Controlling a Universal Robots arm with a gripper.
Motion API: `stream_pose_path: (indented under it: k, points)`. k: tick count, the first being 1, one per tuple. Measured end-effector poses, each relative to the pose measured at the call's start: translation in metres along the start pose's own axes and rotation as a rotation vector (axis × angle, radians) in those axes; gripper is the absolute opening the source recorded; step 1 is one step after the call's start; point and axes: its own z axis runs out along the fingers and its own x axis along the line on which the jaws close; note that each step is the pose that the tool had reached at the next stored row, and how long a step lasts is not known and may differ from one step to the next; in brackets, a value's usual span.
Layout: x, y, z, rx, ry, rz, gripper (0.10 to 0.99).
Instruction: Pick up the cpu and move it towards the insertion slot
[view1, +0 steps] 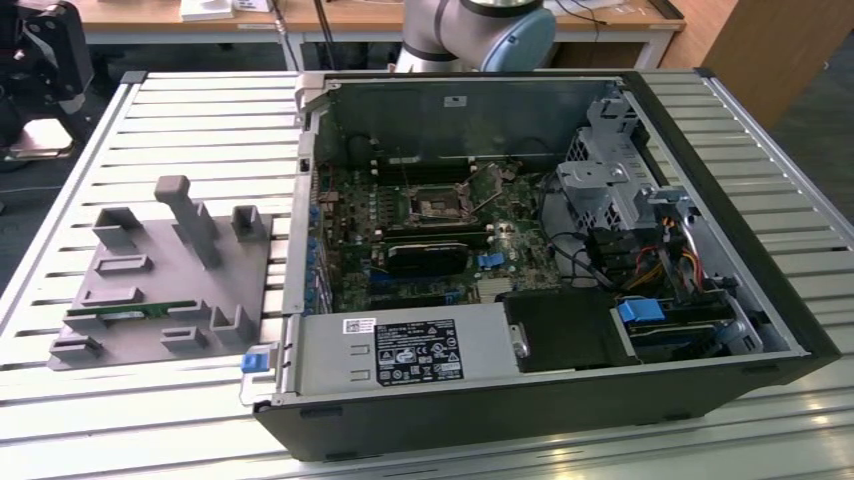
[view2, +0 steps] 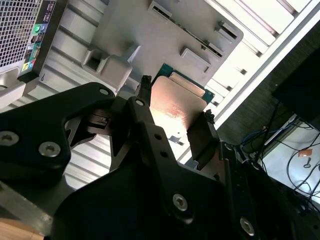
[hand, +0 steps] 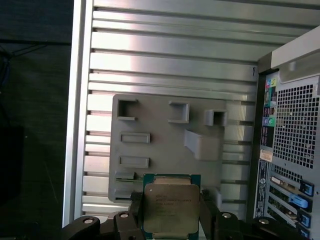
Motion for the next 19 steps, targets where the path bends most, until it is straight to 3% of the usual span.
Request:
stream_pose_path:
  k: [19]
  points:
    - [-0.0261, -0.0013, 0.0008, 0.0, 0.0, 0.0, 0.541]
